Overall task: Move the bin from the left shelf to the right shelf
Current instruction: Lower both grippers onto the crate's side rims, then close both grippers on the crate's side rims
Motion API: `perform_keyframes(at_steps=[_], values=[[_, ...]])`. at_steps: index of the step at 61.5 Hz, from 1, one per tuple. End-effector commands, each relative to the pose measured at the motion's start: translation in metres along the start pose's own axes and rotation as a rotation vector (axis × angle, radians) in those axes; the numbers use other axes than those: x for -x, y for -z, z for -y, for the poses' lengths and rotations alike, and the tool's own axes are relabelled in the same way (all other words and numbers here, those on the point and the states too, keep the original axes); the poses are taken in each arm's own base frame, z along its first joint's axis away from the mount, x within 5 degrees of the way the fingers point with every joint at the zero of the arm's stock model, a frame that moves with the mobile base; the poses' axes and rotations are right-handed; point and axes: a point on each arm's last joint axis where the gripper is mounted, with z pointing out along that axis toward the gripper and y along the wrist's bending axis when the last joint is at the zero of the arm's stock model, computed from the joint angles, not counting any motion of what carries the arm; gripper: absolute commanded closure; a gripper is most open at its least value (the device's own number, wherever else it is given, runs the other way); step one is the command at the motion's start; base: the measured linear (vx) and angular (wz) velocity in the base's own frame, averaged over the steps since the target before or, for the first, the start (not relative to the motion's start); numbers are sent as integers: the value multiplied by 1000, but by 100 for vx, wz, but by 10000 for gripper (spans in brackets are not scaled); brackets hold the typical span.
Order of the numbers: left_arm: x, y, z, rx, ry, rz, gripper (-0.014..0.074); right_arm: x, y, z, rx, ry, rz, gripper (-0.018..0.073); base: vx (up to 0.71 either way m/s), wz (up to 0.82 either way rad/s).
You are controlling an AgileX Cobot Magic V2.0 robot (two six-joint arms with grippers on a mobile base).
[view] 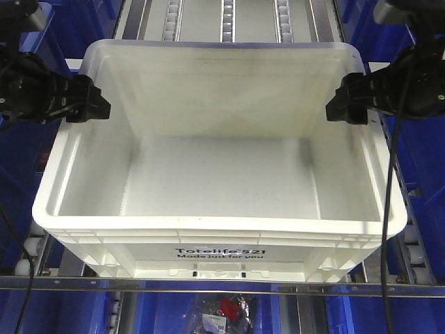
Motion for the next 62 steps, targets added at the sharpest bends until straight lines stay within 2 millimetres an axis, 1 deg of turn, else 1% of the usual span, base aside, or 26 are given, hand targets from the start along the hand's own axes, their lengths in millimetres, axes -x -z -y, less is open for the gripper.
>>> perform_keyframes(at_steps=[1,15,25,51,55,58,61,62], values=[[12,12,7,-24,-5,87,47,11,6,0,-1,12,69,-46,0,0],[13,0,3,-13,-4,63,47,12,-18,3,-5,4,4,-34,0,0],[13,-9,1,-10,2,39,47,12,-29,5,-6,0,-25,-34,0,0],[14,-10,1,-8,2,49,51,12,-31,5,-6,-1,-29,-27,0,0],[14,-10,1,-9,2,49,71,12,-31,5,-6,-1,-29,5,0,0],[13,-10,1,-10,2,46,102,12,-31,5,-6,-1,-29,44,0,0],[13,-10,1,-11,3,45,160,12,-31,5,-6,-1,-31,110,0,0],[13,-10,1,-11,3,44,181,12,-31,5,-6,-2,-32,146,0,0]])
